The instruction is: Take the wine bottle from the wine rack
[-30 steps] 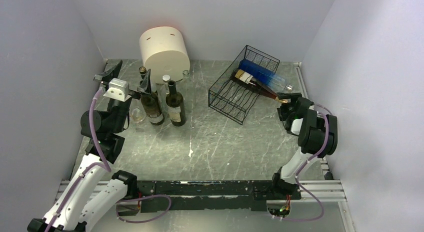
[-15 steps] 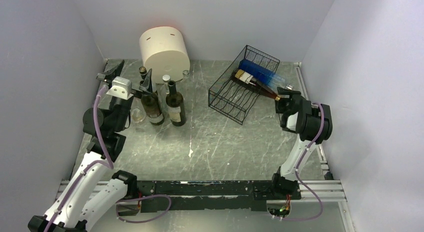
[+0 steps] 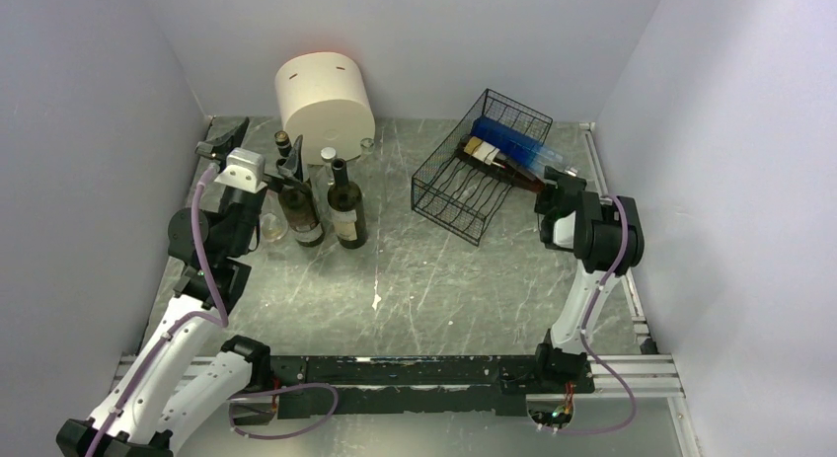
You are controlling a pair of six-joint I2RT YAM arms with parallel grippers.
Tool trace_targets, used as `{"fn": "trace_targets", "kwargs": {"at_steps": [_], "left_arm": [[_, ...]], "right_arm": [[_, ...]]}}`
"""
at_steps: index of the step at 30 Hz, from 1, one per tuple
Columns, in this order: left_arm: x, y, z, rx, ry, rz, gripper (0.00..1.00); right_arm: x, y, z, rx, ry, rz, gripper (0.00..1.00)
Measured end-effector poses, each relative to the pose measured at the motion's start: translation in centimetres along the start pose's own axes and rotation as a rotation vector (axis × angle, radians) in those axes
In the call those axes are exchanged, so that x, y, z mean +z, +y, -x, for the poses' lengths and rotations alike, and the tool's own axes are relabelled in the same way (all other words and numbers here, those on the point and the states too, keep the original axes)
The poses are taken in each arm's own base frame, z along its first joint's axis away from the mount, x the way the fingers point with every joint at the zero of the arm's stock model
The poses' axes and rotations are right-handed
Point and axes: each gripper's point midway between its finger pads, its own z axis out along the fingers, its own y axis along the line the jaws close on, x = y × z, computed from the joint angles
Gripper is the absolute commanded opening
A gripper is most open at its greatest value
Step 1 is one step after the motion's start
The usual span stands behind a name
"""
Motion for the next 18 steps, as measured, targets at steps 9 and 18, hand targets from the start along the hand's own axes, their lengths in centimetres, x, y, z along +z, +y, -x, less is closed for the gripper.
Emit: {"fn": "trace_targets", "kwargs": {"at_steps": [9, 18], "left_arm": [[0.1, 0.0, -0.2, 0.005, 0.005, -0.001, 0.93], [0.2, -0.1, -0.5, 0.007, 0.013, -0.003, 0.92]], "right_arm": [[0.1, -0.4, -0.1, 0.053, -0.071, -0.012, 0.63], [0.3, -1.4, -0.5, 0.102, -0.081, -0.021, 0.34]]}}
